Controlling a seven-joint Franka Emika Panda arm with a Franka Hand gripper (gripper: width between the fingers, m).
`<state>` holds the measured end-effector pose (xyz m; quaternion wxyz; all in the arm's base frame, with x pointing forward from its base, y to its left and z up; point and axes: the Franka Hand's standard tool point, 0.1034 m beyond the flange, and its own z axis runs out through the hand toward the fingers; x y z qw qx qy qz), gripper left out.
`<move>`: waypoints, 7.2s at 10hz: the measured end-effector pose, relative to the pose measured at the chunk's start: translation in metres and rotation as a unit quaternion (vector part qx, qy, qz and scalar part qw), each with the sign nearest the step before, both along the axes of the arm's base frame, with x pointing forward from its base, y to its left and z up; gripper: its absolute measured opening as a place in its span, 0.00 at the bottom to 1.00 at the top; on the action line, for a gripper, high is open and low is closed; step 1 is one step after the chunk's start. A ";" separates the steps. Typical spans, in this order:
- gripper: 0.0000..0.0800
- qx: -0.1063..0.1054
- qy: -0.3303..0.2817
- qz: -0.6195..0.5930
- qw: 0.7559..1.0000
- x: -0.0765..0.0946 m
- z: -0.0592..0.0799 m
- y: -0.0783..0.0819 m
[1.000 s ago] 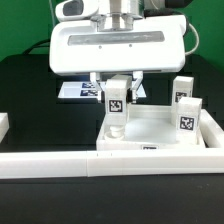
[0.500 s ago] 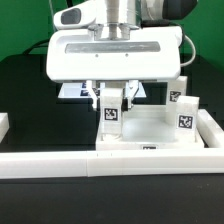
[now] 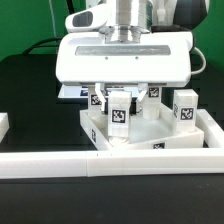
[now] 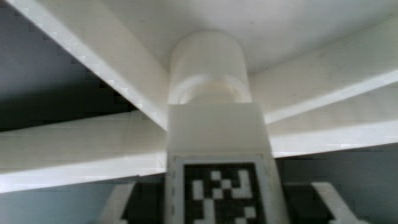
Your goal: Assemble square table
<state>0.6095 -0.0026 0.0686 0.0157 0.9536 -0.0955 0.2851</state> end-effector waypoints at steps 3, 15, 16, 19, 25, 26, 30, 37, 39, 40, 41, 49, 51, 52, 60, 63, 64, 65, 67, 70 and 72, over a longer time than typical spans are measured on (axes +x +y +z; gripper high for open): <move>0.62 0.001 0.003 0.000 1.000 -0.001 -0.001 0.000; 0.81 0.069 0.127 -0.002 0.989 0.002 0.011 0.001; 0.81 0.088 0.171 -0.001 0.981 0.003 0.010 0.001; 0.81 0.112 0.234 -0.002 0.966 0.014 0.010 -0.003; 0.36 0.156 0.235 -0.124 0.951 0.012 0.007 -0.001; 0.36 0.170 0.235 -0.167 0.943 0.012 0.007 -0.001; 0.36 0.230 0.234 -0.374 0.867 0.015 0.004 -0.006; 0.36 0.294 0.203 -0.593 0.721 0.015 0.002 0.008; 0.74 0.264 0.214 -0.530 0.777 0.013 0.002 0.017; 0.74 0.236 0.232 -0.452 0.829 0.012 0.003 0.020; 0.80 0.219 0.242 -0.389 0.861 0.011 0.004 0.019; 0.80 0.122 0.254 -0.119 0.952 0.020 0.009 0.011; 0.58 0.123 0.253 -0.125 0.951 0.020 0.009 0.011; 0.37 0.127 0.255 -0.142 0.948 0.018 0.008 0.008; 0.37 0.278 0.193 -0.576 0.744 0.016 0.004 0.020; 0.38 0.274 0.184 -0.544 0.772 0.017 0.004 0.020; 0.65 0.265 0.170 -0.503 0.804 0.018 0.002 0.018; 0.65 0.242 0.174 -0.438 0.848 0.018 0.001 0.016; 0.80 0.203 0.182 -0.355 0.894 0.019 0.001 0.018; 0.81 0.169 0.192 -0.260 0.931 0.019 0.001 0.017; 0.81 0.132 0.197 -0.165 0.957 0.019 0.002 0.007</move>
Offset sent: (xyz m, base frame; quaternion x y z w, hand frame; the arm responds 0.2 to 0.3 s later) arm 0.0000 0.0000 0.0000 0.0000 0.0000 0.0000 1.0000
